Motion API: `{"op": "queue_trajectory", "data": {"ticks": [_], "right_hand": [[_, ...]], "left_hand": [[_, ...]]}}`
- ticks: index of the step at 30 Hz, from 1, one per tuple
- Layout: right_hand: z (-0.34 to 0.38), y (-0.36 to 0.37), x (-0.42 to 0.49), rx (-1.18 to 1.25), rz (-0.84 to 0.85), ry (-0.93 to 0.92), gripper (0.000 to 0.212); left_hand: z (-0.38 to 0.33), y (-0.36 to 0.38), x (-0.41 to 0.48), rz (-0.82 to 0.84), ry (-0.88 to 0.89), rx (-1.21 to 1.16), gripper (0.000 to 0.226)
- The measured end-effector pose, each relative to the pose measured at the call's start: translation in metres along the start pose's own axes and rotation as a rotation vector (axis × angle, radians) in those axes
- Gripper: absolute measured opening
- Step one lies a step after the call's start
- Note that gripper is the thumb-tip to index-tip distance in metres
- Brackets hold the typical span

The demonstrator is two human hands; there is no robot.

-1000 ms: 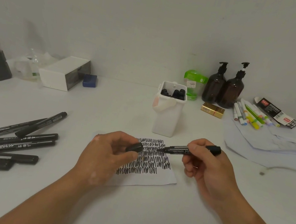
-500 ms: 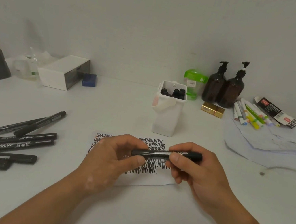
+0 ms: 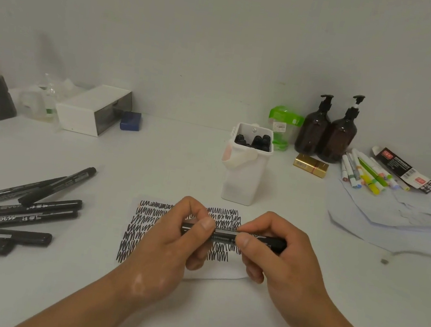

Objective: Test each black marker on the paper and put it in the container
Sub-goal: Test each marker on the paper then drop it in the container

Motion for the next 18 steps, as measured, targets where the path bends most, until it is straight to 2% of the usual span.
{"op": "queue_trajectory", "data": {"ticks": [13,18], "right_hand": [[0.0056,0.0042,0.0000,0.121,0.004,-0.013,0.010],[0.0024,0.0051,0.0012,0.099,0.029,-0.013,0.010]], "left_hand": [[-0.0017,0.0023,0.0004,0.027,0.000,-0.096,0.033],[-0.0030,-0.0002,-0.0021,0.062,-0.017,-0.015,0.031]]}}
Point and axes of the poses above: each hand's wrist, its own x-axis towards the middle knuckle, its own y-axis out of the palm, z = x × y, the point moved 8 cm from there along x, towards the middle knuckle, and after that the axes turned 8 degrees about z, right-handed, at the moved point
